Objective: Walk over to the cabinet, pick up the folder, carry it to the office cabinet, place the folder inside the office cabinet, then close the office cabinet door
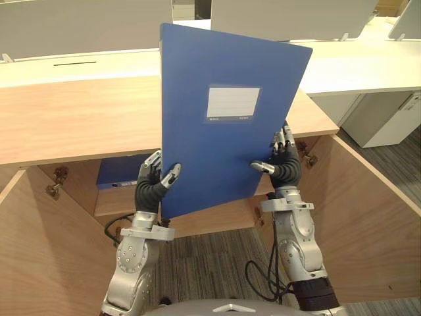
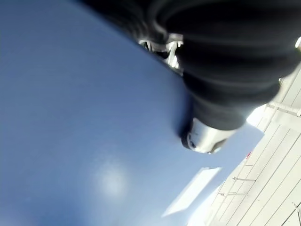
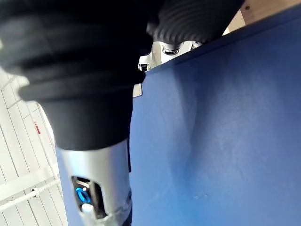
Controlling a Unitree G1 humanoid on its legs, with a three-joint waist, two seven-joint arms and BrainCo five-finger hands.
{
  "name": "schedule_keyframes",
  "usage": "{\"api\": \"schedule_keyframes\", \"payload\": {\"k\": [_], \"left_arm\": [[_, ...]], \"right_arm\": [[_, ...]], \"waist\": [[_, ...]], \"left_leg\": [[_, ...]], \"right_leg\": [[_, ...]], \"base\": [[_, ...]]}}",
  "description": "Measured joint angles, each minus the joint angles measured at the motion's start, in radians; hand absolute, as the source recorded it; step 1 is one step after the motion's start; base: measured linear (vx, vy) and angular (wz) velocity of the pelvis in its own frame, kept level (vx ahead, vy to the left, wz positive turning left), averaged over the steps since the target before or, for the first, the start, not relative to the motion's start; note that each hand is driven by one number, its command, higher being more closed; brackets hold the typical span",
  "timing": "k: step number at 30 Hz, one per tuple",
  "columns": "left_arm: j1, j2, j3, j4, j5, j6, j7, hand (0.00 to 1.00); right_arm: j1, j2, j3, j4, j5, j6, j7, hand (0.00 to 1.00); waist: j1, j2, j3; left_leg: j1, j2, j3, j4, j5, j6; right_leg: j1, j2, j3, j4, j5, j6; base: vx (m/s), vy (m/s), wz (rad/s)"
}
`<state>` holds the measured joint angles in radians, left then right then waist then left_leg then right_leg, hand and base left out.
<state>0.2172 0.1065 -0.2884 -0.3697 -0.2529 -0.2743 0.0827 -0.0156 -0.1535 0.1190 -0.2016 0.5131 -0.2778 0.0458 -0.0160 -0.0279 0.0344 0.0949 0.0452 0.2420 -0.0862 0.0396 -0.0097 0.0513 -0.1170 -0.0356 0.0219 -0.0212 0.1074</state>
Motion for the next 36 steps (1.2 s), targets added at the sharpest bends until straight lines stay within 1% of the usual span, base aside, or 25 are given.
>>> {"api": "schedule_keyframes", "payload": {"k": [2, 5, 9, 10, 15, 19, 21, 25, 28, 29, 33, 35, 36], "left_arm": [[0.000, 0.013, 0.000, 0.000, 0.002, 0.000, -0.003, 1.00], [0.000, 0.024, 0.001, 0.000, 0.003, 0.000, -0.003, 1.00], [0.000, 0.044, 0.001, 0.000, 0.021, 0.001, -0.004, 1.00], [0.000, 0.047, 0.001, 0.000, 0.021, 0.002, -0.005, 1.00], [0.000, 0.059, 0.006, 0.000, 0.025, 0.004, -0.025, 1.00], [-0.002, 0.066, 0.007, -0.004, 0.039, 0.003, -0.052, 1.00], [-0.006, 0.072, 0.009, -0.004, 0.040, 0.001, -0.055, 1.00], [-0.024, 0.075, 0.024, -0.003, 0.041, 0.001, -0.068, 1.00], [-0.029, 0.078, 0.031, -0.001, 0.047, 0.002, -0.072, 1.00], [-0.029, 0.077, 0.033, -0.001, 0.051, 0.002, -0.071, 0.00], [-0.030, 0.069, 0.058, -0.001, 0.072, 0.002, -0.067, 0.00], [-0.032, 0.038, 0.094, 0.000, 0.082, -0.001, -0.059, 0.00], [-0.033, 0.035, 0.097, 0.000, 0.083, -0.002, -0.057, 0.00]], "right_arm": [[-0.001, -0.014, 0.009, 0.026, 0.010, 0.003, 0.021, 0.00], [-0.001, -0.028, 0.016, 0.034, 0.011, 0.017, 0.033, 0.00], [0.000, -0.028, 0.028, 0.079, 0.019, 0.021, 0.044, 0.00], [0.000, -0.028, 0.032, 0.090, 0.036, 0.021, 0.047, 1.00], [0.001, -0.032, 0.035, 0.112, 0.051, 0.039, 0.067, 1.00], [0.003, -0.036, 0.037, 0.148, 0.052, 0.057, 0.085, 1.00], [0.003, -0.037, 0.037, 0.149, 0.054, 0.063, 0.089, 1.00], [0.003, -0.046, 0.037, 0.149, 0.077, 0.062, 0.126, 1.00], [0.003, -0.045, 0.040, 0.149, 0.074, 0.062, 0.131, 1.00], [0.003, -0.045, 0.041, 0.149, 0.074, 0.062, 0.131, 1.00], [0.003, -0.021, 0.043, 0.149, 0.069, 0.063, 0.129, 1.00], [0.008, 0.003, 0.042, 0.149, 0.067, 0.063, 0.125, 1.00], [0.009, 0.008, 0.042, 0.149, 0.066, 0.063, 0.124, 1.00]], "waist": [[-0.001, 0.001, -0.012], [0.000, 0.001, -0.013], [0.000, -0.001, -0.021], [0.000, -0.002, -0.022], [0.000, -0.008, -0.034], [0.001, -0.020, -0.053], [0.001, -0.023, -0.058], [0.004, -0.025, -0.061], [0.002, -0.025, -0.061], [0.002, -0.025, -0.061], [0.002, -0.025, -0.061], [0.002, -0.025, -0.062], [0.003, -0.026, -0.062]], "left_leg": [[-0.006, 0.000, -0.001, 0.000, 0.005, 0.002], [-0.006, 0.000, -0.001, 0.000, 0.009, 0.003], [-0.007, 0.000, 0.000, 0.000, 0.014, 0.002], [-0.007, 0.000, 0.001, 0.000, 0.016, 0.002], [-0.010, 0.000, 0.003, 0.000, 0.021, 0.001], [-0.012, 0.000, 0.003, 0.000, 0.022, 0.001], [-0.014, 0.000, 0.004, 0.000, 0.022, 0.001], [-0.015, 0.000, 0.005, 0.000, 0.022, 0.001], [-0.015, 0.000, 0.005, 0.000, 0.022, 0.001], [-0.015, 0.000, 0.005, 0.000, 0.022, 0.001], [-0.015, 0.000, 0.005, 0.000, 0.022, 0.001], [-0.015, 0.000, 0.004, 0.000, 0.023, 0.001], [-0.015, 0.000, 0.004, 0.000, 0.023, 0.002]], "right_leg": [[-0.007, 0.000, -0.001, 0.000, 0.003, -0.001], [-0.008, 0.000, -0.001, 0.000, 0.006, -0.001], [-0.011, 0.000, -0.001, 0.002, 0.007, -0.002], [-0.013, 0.000, 0.001, 0.001, 0.008, -0.003], [-0.015, 0.000, 0.003, -0.009, 0.011, -0.009], [-0.015, 0.000, 0.003, -0.014, 0.014, -0.011], [-0.016, 0.000, 0.004, -0.014, 0.014, -0.011], [-0.018, 0.000, 0.006, -0.017, 0.019, -0.007], [-0.018, 0.000, 0.006, -0.018, 0.022, -0.003], [-0.018, 0.000, 0.006, -0.018, 0.022, -0.003], [-0.018, 0.000, 0.006, -0.018, 0.022, -0.003], [-0.017, 0.000, 0.005, -0.018, 0.022, -0.003], [-0.017, 0.000, 0.005, -0.018, 0.022, -0.003]], "base": [[-0.04, -0.011, 0.01], [-0.04, -0.005, 0.00], [-0.05, -0.004, -0.02], [-0.06, 0.000, -0.02], [-0.05, 0.002, -0.02], [0.00, 0.000, 0.00], [0.00, 0.000, 0.00], [0.00, 0.000, 0.00], [0.00, 0.000, 0.00], [0.00, 0.000, 0.00], [0.00, 0.000, 0.00], [0.00, 0.000, 0.00], [0.00, 0.000, 0.00]]}}
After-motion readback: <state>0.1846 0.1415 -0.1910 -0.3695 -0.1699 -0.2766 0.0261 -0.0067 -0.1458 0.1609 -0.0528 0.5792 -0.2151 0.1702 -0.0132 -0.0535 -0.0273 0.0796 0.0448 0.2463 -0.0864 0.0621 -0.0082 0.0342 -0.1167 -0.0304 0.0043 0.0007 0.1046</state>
